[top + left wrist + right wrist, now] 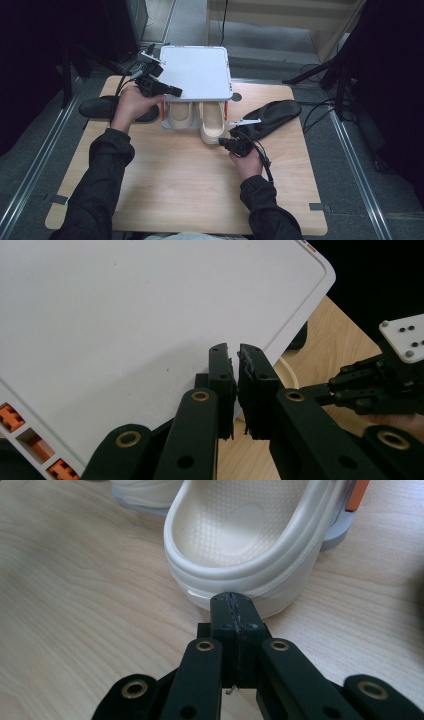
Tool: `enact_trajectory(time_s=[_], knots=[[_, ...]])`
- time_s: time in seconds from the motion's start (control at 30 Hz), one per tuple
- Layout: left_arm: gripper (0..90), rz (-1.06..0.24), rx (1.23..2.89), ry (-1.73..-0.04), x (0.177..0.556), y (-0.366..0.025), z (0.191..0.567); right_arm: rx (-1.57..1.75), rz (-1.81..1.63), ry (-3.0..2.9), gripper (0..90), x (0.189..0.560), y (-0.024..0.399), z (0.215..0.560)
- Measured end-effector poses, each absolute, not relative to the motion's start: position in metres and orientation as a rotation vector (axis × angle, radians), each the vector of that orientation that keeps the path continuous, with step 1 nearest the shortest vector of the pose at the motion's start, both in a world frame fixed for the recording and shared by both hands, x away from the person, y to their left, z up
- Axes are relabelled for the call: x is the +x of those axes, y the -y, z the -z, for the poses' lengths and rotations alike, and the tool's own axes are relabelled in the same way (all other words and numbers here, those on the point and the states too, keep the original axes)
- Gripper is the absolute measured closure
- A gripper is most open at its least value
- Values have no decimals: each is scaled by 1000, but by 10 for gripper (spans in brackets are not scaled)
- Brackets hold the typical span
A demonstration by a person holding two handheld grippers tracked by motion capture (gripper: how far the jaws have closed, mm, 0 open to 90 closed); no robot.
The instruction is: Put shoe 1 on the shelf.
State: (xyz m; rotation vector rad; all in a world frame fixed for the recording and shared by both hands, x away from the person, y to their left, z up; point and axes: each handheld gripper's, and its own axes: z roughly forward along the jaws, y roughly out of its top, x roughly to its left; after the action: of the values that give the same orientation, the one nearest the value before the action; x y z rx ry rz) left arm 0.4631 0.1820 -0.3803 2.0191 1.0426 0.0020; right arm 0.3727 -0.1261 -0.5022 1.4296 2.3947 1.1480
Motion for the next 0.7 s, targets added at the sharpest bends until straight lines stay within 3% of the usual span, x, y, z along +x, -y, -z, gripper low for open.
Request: enact_trajectory(time_s=[0.7], knots=[[847, -4, 2026, -1034, 463, -182, 380, 1486, -1165, -2367, 900, 411, 92, 502]])
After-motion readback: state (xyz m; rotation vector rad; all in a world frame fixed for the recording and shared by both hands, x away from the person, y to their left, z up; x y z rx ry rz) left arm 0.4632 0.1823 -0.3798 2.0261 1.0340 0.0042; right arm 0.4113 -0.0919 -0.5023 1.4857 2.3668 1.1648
